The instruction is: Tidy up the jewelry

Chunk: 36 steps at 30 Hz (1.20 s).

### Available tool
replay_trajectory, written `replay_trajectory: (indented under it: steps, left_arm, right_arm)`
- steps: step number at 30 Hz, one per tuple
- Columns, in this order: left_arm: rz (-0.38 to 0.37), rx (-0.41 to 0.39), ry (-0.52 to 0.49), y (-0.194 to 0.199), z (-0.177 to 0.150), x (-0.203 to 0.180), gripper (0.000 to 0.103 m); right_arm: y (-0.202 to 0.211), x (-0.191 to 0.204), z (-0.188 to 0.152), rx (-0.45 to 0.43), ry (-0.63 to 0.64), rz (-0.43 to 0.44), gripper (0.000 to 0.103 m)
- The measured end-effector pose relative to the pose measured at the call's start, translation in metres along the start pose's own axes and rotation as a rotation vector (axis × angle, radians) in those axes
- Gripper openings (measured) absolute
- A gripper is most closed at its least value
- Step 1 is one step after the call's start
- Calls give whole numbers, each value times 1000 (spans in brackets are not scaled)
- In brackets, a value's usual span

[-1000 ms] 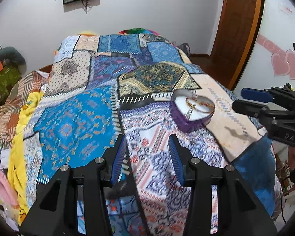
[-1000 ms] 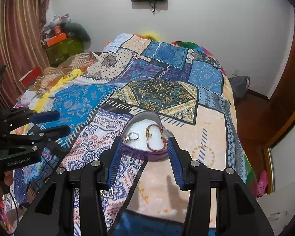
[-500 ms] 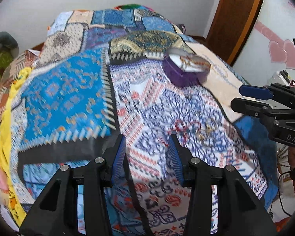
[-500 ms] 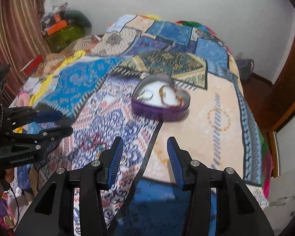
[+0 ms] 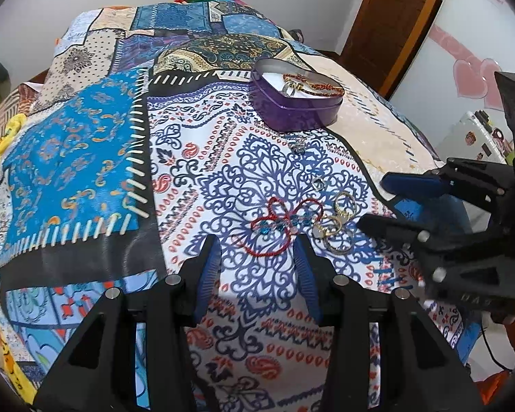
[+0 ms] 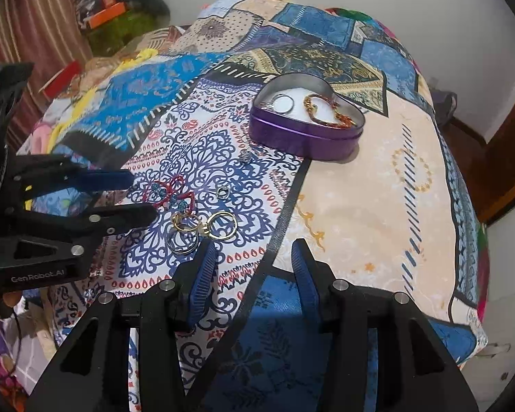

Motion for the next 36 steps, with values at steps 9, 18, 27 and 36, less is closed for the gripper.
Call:
replay_trajectory:
  steps: [9,18,27,36]
  left_arm:
    - [-39,-11,-4,-7,3,-6,44]
    - [-45,-29,-17,-11,9,-9,30]
    - [-39,-30,-8,-9,9,-7,15]
    - [-14,-52,-4,1,11,-7,5]
  right_arm:
    - [-6,7,4,-17,46,6,43]
    - [-9,17,7,-30,68,45,43]
    - [-14,28,9,-34,111,75,24]
    - [-9,24,9,-42,69,77,23]
Point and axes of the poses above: each gripper's, at about its wrist camera, not at the fingertips, and y roughly against the way its jaws point, x to its left, z to its top, the point moved 10 cm from there along -y, roughly the way its jaws point, and after that the axes turned 4 degrees about -z, right-handed, at the moved point
